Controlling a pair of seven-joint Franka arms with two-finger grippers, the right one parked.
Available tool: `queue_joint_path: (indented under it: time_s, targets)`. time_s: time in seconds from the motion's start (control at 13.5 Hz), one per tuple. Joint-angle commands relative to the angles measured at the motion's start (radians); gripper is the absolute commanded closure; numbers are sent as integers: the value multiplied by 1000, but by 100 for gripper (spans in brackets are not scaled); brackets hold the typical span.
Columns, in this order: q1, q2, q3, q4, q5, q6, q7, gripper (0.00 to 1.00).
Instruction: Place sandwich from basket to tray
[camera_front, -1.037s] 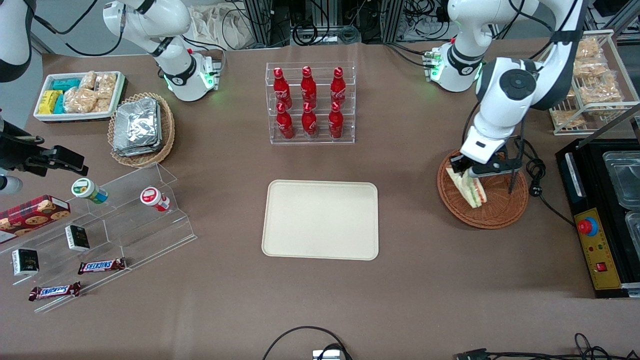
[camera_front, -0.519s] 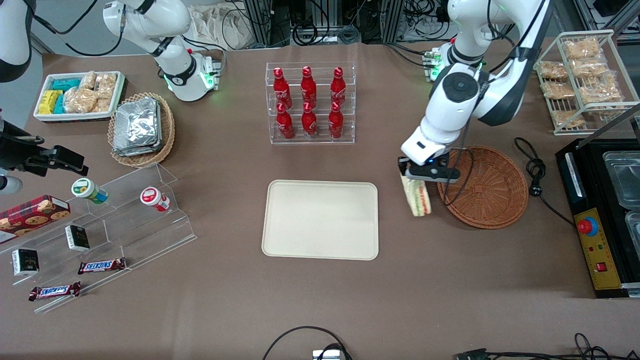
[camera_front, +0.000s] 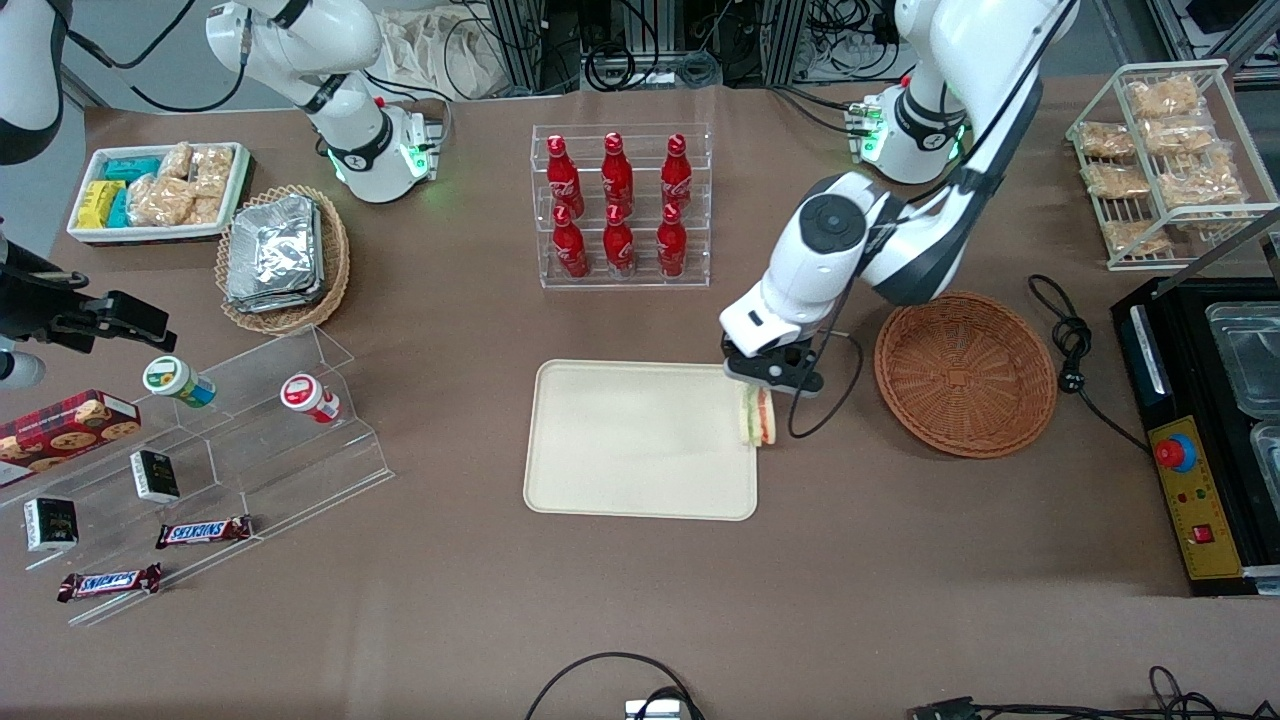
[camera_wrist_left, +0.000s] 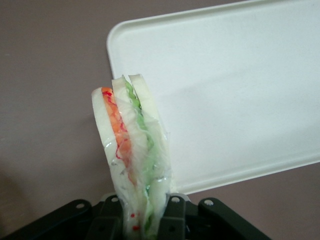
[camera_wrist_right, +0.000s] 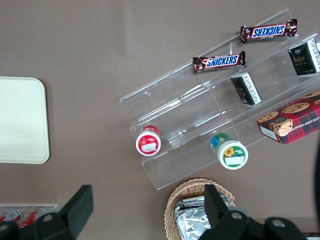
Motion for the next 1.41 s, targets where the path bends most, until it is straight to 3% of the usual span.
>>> queue_joint_path:
  time_s: [0.0, 0.3, 0.59, 0.67, 0.74, 0.81, 1.33]
  targets:
    - [-53, 133, 6, 126, 131, -27, -116, 100]
    - [-73, 264, 8, 215, 295, -27, -233, 100]
    - [-84, 306, 8, 229, 338, -24, -256, 100]
    - [-90, 307, 9, 232, 338, -24, -256, 76]
    - [-90, 315, 9, 245, 338, -24, -258, 31]
    - [-90, 313, 9, 255, 337, -26, -263, 0]
    - [-41, 243, 9, 389, 318, -177, -331, 0]
